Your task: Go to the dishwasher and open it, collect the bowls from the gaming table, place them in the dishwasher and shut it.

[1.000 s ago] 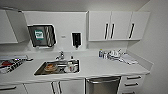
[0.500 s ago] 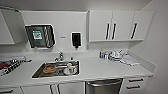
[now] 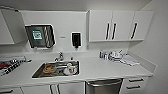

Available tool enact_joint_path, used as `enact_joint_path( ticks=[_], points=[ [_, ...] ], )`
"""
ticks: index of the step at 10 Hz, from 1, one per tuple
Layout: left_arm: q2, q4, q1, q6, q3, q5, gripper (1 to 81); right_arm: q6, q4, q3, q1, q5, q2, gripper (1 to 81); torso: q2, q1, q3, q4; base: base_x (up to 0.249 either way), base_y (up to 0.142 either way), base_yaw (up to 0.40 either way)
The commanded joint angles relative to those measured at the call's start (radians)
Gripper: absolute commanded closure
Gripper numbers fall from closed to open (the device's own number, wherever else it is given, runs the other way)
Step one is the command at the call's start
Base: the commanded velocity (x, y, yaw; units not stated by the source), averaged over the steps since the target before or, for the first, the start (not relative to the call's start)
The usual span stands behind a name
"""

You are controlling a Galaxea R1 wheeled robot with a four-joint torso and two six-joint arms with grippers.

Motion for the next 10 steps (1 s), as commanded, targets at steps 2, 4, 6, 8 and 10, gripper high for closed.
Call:
enact_joint_path(
  ticks=[2,4,6,8,10],
  points=[
    [-0.022,0.045,-0.062,-0.05,0.021,0.068,1.0,-0.001,0.004,0.023,0.05,-0.051,-0.029,1.0,0.0,0.0,0.0,0.0,0.0,0.0,0.0],
    [-0.025,0.045,-0.059,-0.05,0.021,0.068,1.0,0.0,0.004,0.052,0.05,-0.052,-0.046,1.0,0.0,0.0,0.0,0.0,0.0,0.0,0.0],
    [-0.033,0.045,-0.051,-0.05,0.024,0.07,1.0,0.002,0.009,0.101,0.05,-0.054,-0.075,1.0,0.0,0.0,0.0,0.0,0.0,0.0,0.0],
    [-0.062,0.045,-0.048,-0.05,0.067,0.081,1.0,0.005,0.014,0.174,0.051,-0.059,-0.124,1.0,0.0,0.0,0.0,0.0,0.0,0.0,0.0],
    [-0.094,0.045,-0.046,-0.05,0.125,0.087,1.0,0.006,0.014,0.225,0.051,-0.06,-0.158,1.0,0.0,0.0,0.0,0.0,0.0,0.0,0.0]
  ],
)
